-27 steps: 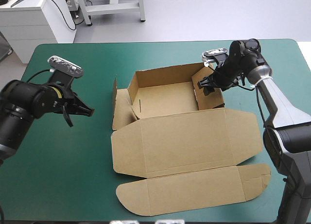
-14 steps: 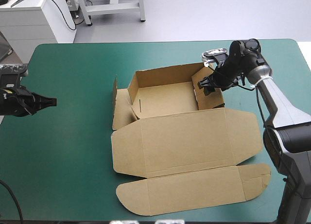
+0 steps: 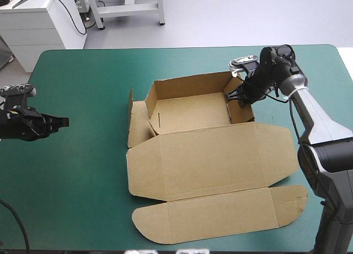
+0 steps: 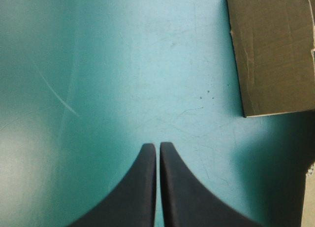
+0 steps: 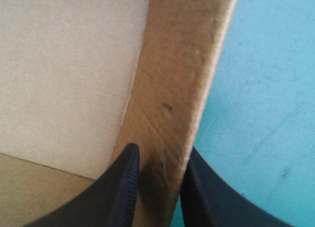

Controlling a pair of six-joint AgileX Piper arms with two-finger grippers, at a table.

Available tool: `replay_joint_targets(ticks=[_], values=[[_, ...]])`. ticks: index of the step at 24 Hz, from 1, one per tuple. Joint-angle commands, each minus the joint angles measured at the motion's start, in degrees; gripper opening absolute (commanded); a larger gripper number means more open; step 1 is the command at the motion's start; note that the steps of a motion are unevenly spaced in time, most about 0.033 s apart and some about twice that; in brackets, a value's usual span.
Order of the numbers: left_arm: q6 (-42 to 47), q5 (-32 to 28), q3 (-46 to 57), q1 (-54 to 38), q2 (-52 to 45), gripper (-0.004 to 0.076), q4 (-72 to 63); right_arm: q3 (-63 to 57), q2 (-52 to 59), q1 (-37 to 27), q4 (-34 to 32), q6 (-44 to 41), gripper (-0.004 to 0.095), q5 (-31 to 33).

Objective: Fold the box

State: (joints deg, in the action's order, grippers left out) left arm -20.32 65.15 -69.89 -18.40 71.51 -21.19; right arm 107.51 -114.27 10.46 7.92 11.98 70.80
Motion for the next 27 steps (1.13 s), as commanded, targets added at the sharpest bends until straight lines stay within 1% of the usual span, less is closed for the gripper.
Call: replay_joint_targets(ticks=[1,5,9,16,19,21,27], values=[[-1.2,-1.0,-1.4,0.0,-1.6,0.0007,-3.3,1.4,1.6,-0.2,0.7,0.5,0.0195,0.6],[-2.2,-0.9,-1.4,0.0,-1.6,0.0007,-4.1,1.4,0.6,-0.2,1.0,0.4,0.0131,0.6],[-2.2,-1.3,-1.4,0.0,-1.6,0.0007,-5.5,1.5,0.6,-0.2,0.8,0.3,-0.0023,0.6],[-2.2,-2.0,-1.4,0.0,-1.6,0.0007,-5.5,2.0,2.5,-0.2,1.1,0.7,-0.0020,0.6],[-2.2,-2.3,-1.4,0.0,-1.6,0.0007,-5.5,2.0,6.8,-0.9,1.4,1.6,-0.0020,0.6],[-2.2,-3.4,-1.4,0.0,-1.6,0.0007,-5.2,2.0,10.0,-2.3,2.9,2.4,-0.0020,0.6],[-2.2,-5.4,-1.3,0.0,-1.5,0.0007,-5.3,2.0,20.6,-8.6,10.8,4.4,-0.0019,0.6]])
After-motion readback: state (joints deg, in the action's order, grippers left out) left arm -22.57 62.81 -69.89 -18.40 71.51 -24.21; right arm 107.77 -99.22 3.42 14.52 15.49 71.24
